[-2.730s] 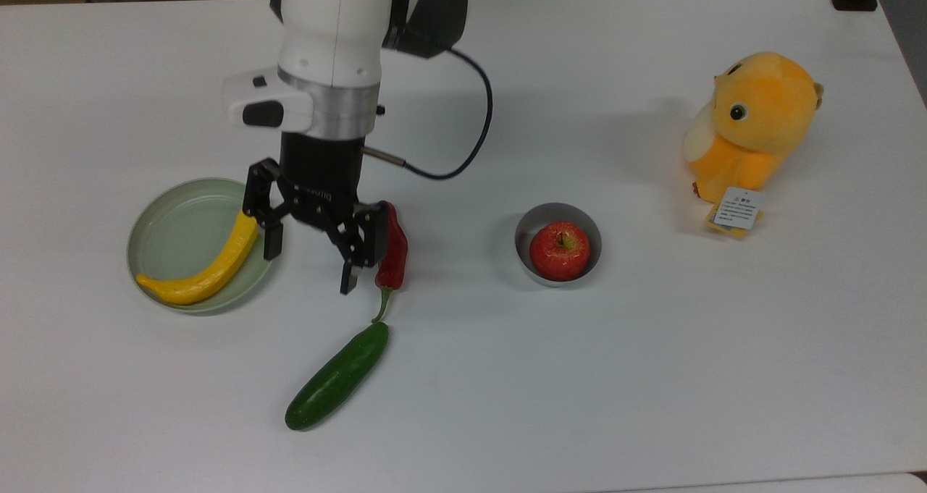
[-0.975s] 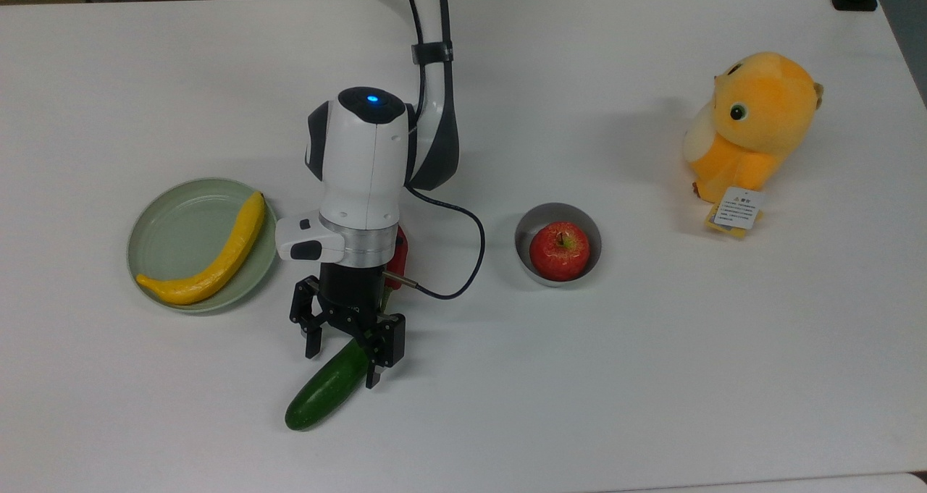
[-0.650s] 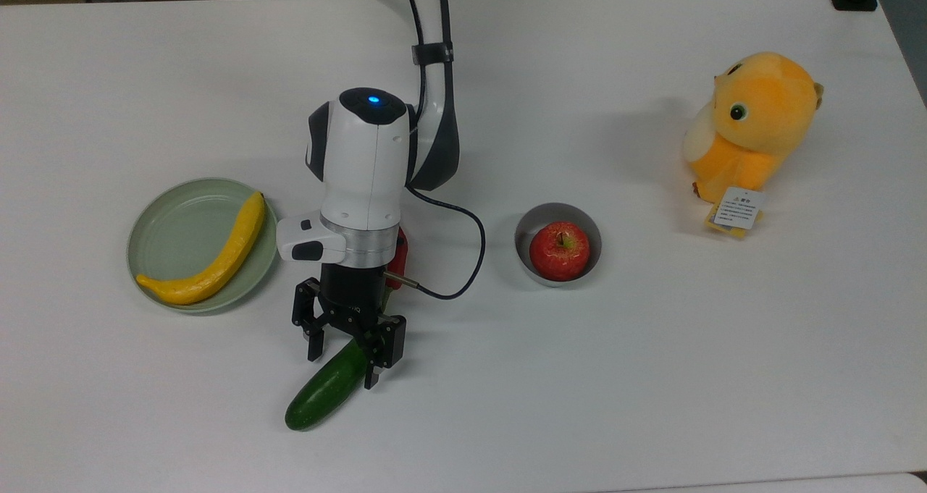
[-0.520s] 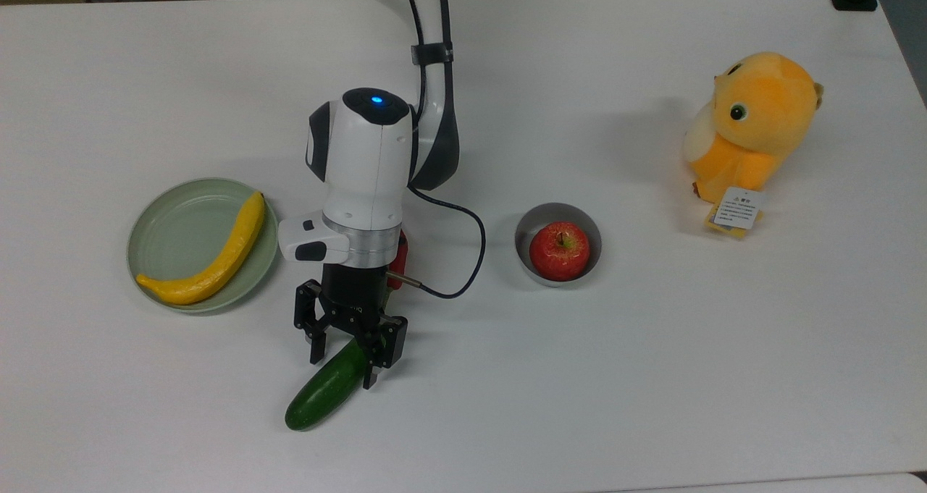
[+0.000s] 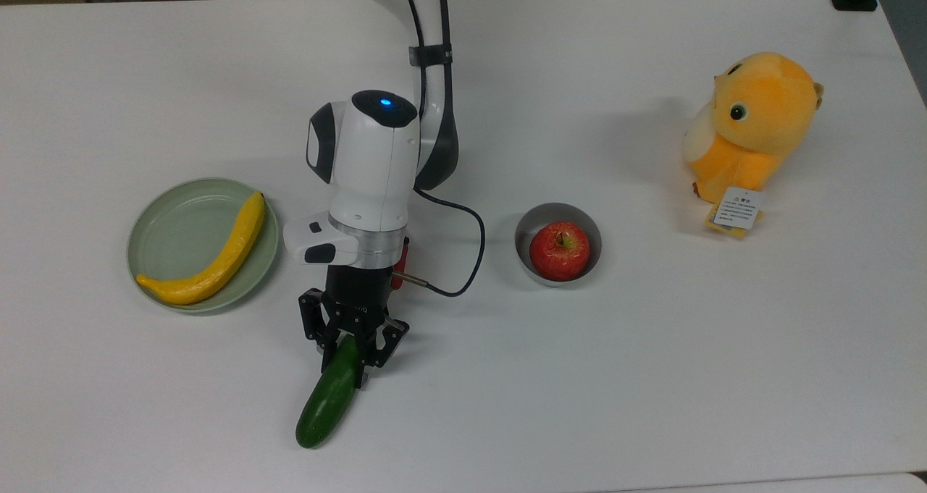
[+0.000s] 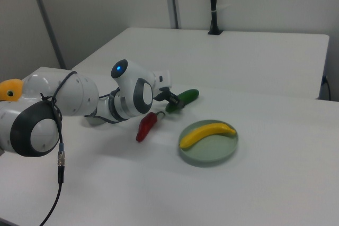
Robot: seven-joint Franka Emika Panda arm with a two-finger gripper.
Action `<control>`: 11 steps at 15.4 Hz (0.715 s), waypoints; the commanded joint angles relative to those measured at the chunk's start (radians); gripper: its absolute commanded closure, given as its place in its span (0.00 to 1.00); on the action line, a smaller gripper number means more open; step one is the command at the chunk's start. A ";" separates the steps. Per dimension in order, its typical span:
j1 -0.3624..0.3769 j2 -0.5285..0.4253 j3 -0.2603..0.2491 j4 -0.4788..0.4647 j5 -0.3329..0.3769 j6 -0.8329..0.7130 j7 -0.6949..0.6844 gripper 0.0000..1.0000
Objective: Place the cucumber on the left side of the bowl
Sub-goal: 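Close the gripper on the cucumber's end and lift it, then carry the cucumber past the apple bowl toward the plush toy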
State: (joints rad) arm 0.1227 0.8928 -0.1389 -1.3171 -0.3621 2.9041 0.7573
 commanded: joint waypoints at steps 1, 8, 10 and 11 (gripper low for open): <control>0.009 0.002 -0.018 0.009 -0.024 0.021 0.030 0.74; 0.008 -0.132 -0.010 -0.063 -0.020 0.015 0.030 0.74; 0.009 -0.179 -0.008 -0.080 -0.015 0.009 0.031 0.74; 0.011 -0.214 -0.007 -0.111 -0.012 0.009 0.031 0.74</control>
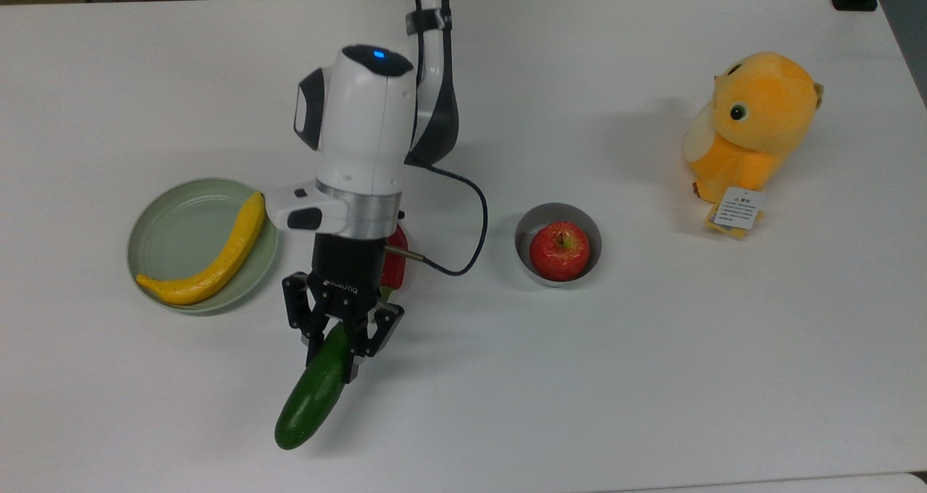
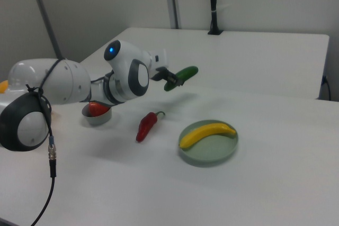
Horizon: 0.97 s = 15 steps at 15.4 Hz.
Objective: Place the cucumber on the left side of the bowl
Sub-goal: 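Carry the cucumber past the apple bowl toward the plush toy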
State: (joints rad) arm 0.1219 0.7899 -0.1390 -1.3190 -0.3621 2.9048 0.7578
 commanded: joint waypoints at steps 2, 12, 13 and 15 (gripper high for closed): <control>0.016 -0.193 0.010 -0.158 -0.006 -0.008 0.032 0.74; 0.076 -0.441 0.096 -0.281 0.012 -0.287 0.078 0.74; 0.081 -0.460 0.125 -0.287 0.017 -0.336 0.080 0.74; 0.081 -0.482 0.197 -0.286 0.031 -0.455 0.080 0.74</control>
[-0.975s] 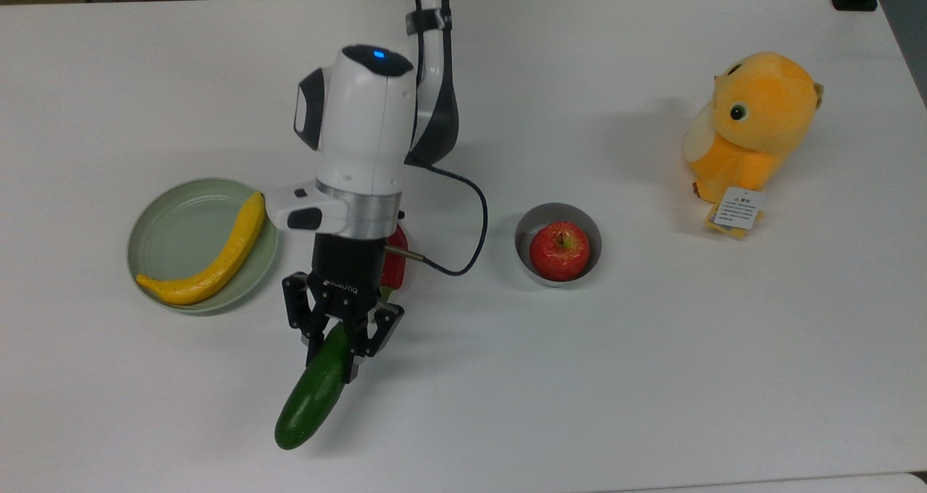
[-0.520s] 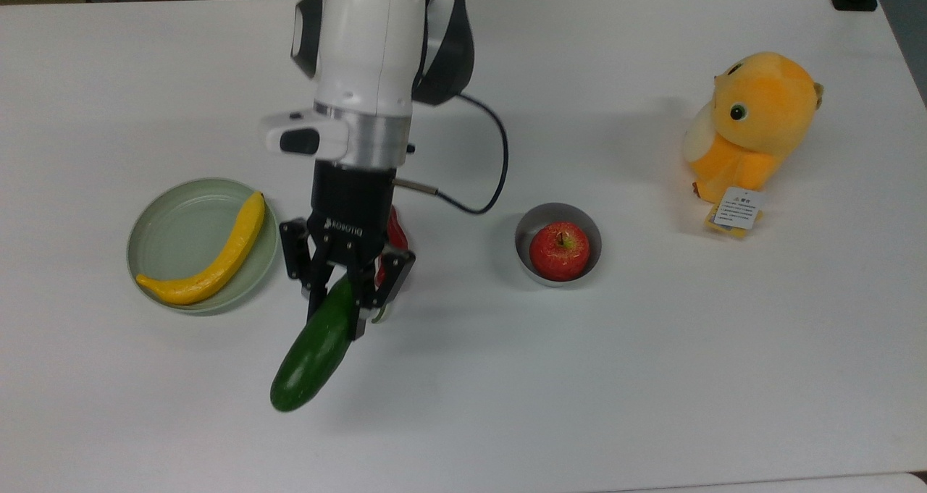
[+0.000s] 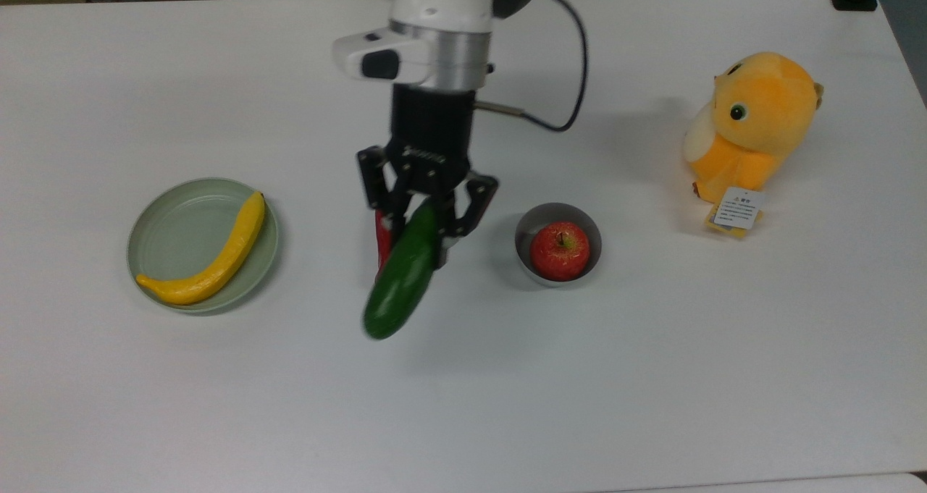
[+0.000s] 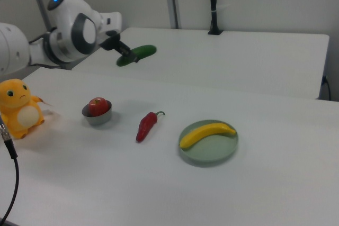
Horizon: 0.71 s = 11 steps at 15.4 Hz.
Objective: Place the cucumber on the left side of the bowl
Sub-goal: 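Carry the cucumber past the apple bowl toward the plush toy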
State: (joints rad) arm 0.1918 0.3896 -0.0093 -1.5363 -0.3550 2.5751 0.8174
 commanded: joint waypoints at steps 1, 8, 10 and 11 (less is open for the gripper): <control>0.011 -0.089 0.095 -0.068 0.030 -0.150 0.020 0.74; 0.015 -0.069 0.248 -0.068 0.041 -0.239 -0.019 0.74; 0.041 -0.034 0.256 -0.064 0.039 -0.236 -0.069 0.74; 0.058 -0.019 0.256 -0.064 0.036 -0.231 -0.072 0.74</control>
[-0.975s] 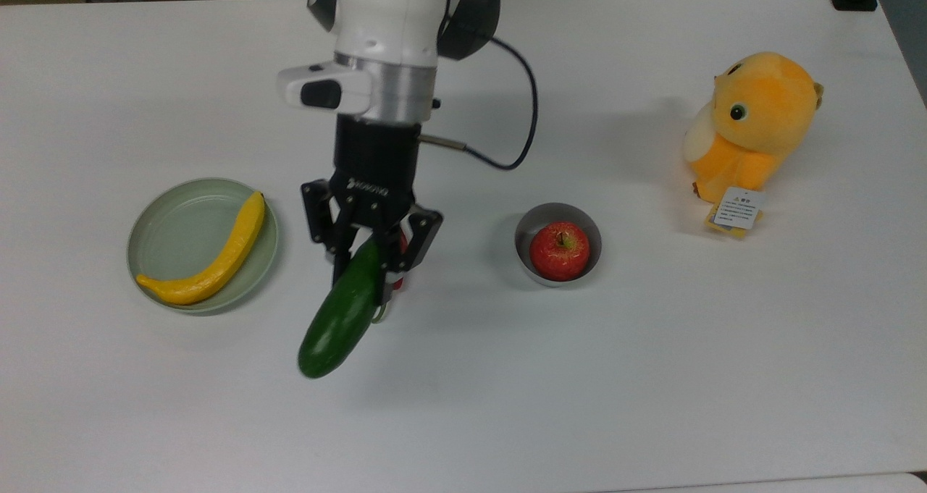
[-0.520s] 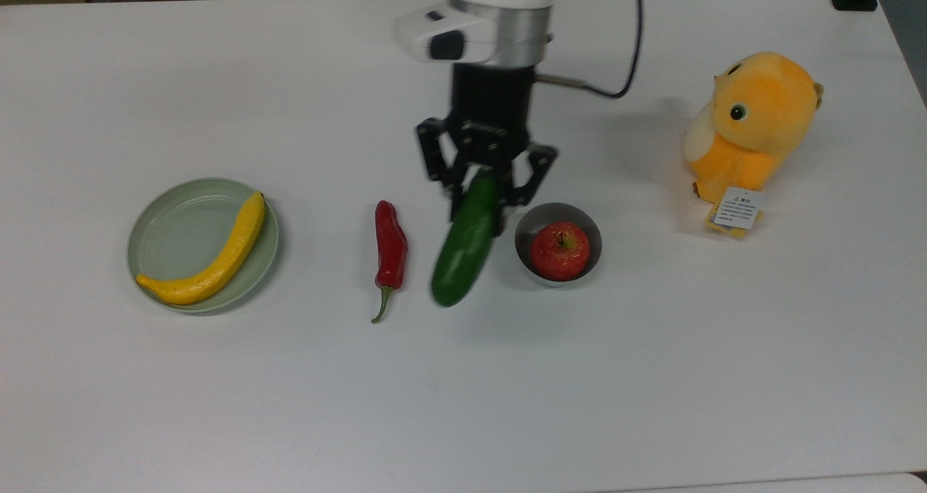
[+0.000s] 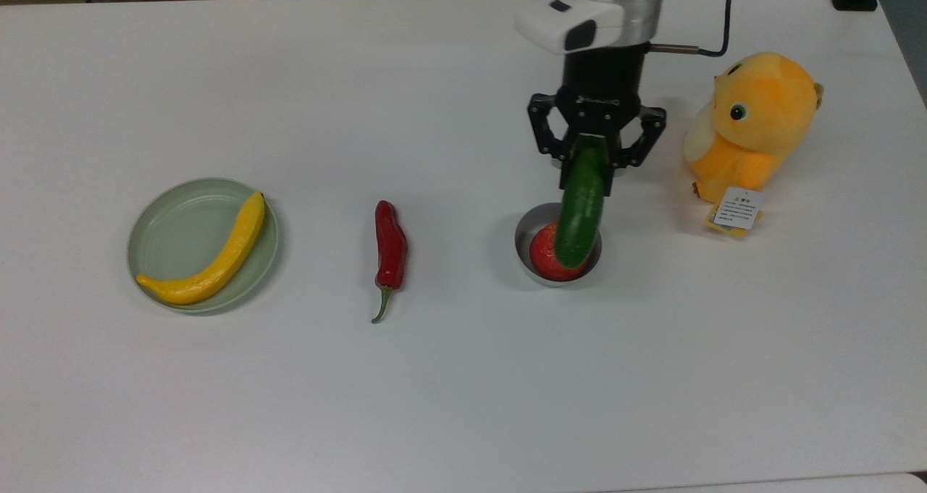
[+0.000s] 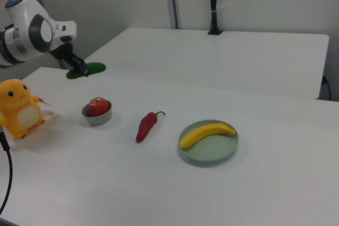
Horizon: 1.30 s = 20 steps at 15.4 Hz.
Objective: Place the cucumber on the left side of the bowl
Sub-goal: 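Carry the cucumber past the apple bowl toward the plush toy, then lower the cucumber beside the metal bowl and open the gripper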
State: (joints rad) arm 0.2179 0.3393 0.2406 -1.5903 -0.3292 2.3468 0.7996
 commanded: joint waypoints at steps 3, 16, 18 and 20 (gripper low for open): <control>0.055 0.075 0.006 -0.008 -0.002 0.008 -0.083 0.74; 0.121 0.198 0.006 -0.013 -0.149 0.089 -0.094 0.74; 0.123 0.201 0.006 -0.013 -0.151 0.089 -0.094 0.72; 0.120 0.202 0.006 -0.013 -0.151 0.088 -0.094 0.64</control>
State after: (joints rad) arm 0.3347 0.5418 0.2520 -1.6003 -0.4648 2.4126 0.7236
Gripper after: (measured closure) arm 0.537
